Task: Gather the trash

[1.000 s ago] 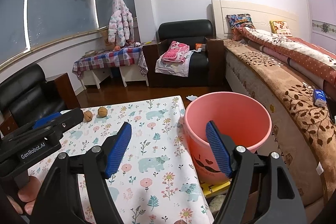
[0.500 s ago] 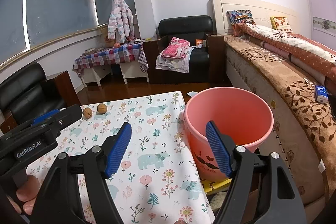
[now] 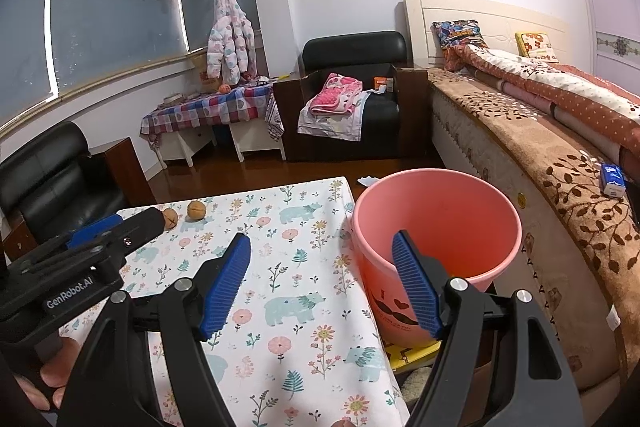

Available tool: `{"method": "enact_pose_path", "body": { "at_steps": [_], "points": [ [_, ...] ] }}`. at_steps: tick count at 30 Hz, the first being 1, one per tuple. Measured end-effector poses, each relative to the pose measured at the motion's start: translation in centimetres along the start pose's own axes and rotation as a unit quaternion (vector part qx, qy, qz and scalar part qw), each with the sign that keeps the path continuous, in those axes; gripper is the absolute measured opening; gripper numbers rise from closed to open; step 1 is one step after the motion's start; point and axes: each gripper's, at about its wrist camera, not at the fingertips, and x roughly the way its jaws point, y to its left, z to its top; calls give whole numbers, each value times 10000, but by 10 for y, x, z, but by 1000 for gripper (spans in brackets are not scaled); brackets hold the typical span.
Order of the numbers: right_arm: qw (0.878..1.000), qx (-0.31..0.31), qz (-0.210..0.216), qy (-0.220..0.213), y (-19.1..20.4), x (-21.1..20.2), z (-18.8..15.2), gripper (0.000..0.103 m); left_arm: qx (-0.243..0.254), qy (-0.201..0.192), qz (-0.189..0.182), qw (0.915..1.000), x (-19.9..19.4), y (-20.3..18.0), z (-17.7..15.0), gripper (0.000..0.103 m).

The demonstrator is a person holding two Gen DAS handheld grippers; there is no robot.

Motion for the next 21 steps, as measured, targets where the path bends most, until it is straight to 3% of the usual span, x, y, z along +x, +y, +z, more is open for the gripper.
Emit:
{"method": "enact_pose_path", "body": {
  "at_steps": [21],
  "points": [
    [10000,-1,23,77,5,4,-4,74,-2,37,-3,10000,4,1,-3,65]
  ]
}}
